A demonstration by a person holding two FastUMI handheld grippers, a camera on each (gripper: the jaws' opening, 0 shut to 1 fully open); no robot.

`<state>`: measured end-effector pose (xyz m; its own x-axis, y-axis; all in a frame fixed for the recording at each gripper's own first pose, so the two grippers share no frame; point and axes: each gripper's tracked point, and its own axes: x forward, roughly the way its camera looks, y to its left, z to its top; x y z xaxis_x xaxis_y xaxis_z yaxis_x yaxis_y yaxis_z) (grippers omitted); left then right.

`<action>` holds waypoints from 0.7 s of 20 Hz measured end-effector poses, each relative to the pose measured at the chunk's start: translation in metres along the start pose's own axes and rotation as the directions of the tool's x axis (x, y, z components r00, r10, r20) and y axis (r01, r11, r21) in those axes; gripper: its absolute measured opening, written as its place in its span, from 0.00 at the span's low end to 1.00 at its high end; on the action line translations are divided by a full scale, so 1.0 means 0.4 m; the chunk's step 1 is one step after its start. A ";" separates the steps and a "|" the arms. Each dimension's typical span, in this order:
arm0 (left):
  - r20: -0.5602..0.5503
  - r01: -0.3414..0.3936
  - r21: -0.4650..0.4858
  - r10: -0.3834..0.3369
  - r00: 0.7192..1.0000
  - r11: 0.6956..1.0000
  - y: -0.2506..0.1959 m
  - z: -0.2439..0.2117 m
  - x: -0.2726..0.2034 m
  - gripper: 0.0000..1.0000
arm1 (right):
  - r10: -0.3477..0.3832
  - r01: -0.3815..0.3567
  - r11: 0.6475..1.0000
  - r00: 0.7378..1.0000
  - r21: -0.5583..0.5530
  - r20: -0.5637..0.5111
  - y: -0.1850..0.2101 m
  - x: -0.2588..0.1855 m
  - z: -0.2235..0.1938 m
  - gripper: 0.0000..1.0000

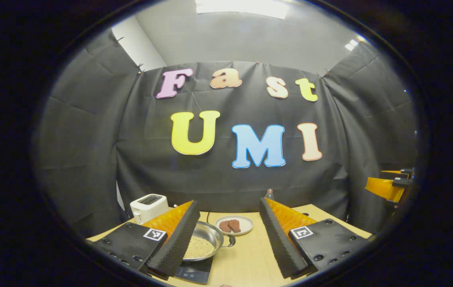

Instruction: First push the handle of the pot to place it horizontally, then grasp the pot with both hands and set it on the induction cooktop.

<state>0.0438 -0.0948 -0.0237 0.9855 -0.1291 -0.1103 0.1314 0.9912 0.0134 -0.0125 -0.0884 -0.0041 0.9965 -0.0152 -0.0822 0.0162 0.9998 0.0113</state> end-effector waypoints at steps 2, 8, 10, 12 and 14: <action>0.021 -0.004 0.005 0.004 1.000 1.000 0.011 0.019 -0.008 0.98 | -0.021 0.021 1.000 1.000 -0.008 0.019 -0.003 -0.005 0.010 0.97; 0.068 -0.006 0.019 0.005 0.998 1.000 0.027 0.047 -0.015 1.00 | -0.044 0.044 0.999 0.998 0.006 0.038 0.003 0.000 0.031 0.96; 0.071 -0.006 0.009 0.005 0.997 1.000 0.027 0.050 -0.010 1.00 | -0.047 0.047 0.999 0.998 0.003 0.052 0.010 0.003 0.044 0.97; 0.076 -0.005 0.009 0.004 0.997 1.000 0.031 0.055 -0.014 0.97 | -0.045 0.045 0.999 0.997 0.006 0.062 0.016 0.011 0.052 0.97; 0.083 -0.002 0.018 0.000 0.997 1.000 0.030 0.059 -0.013 1.00 | -0.051 0.051 0.999 0.997 -0.008 0.064 0.012 0.016 0.053 0.96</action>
<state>0.0426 -0.0830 0.0003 0.9911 -0.1306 -0.0273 0.1314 0.9908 0.0320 -0.0041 -0.0838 0.0166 0.9976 -0.0667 -0.0183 0.0667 0.9978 -0.0012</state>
